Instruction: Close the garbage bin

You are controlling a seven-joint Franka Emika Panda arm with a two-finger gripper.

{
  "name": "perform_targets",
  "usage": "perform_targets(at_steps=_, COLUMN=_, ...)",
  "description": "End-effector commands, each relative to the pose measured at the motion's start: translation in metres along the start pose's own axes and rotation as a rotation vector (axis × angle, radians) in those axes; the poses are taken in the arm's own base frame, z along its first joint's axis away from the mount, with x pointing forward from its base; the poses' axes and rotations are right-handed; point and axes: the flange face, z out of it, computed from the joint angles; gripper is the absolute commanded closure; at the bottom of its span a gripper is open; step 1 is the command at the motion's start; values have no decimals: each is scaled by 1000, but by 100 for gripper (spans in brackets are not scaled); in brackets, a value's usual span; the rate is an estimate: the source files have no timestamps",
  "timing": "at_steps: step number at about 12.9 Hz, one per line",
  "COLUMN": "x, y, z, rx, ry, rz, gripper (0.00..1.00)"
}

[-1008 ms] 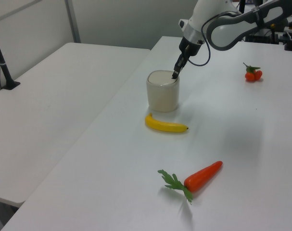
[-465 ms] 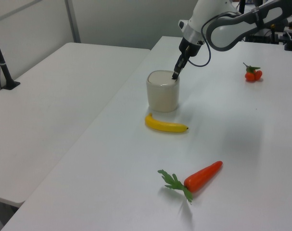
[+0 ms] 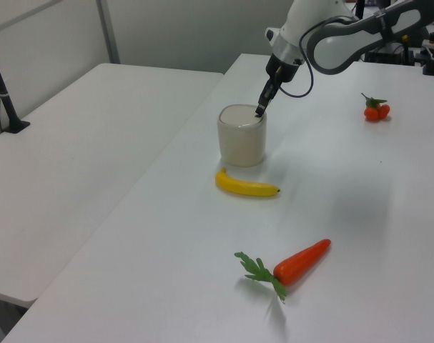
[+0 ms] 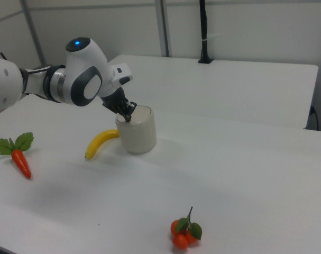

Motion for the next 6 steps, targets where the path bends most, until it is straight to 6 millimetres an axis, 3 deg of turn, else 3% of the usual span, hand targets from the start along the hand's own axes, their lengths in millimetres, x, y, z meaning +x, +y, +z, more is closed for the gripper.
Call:
perform_targets(at_steps=1, x=0, y=1, z=-38, rx=16, ry=-1, rz=9, gripper=96)
perform_targets(at_steps=3, x=-3, y=2, z=-56, rx=24, ry=-62, rz=11, gripper=89)
perform_targets(at_steps=5, x=-8, y=5, z=-89, rx=31, ry=-102, rz=18, gripper=69)
perform_targets(at_steps=6, x=-13, y=6, z=-106, rx=46, ry=-139, rz=30, gripper=50)
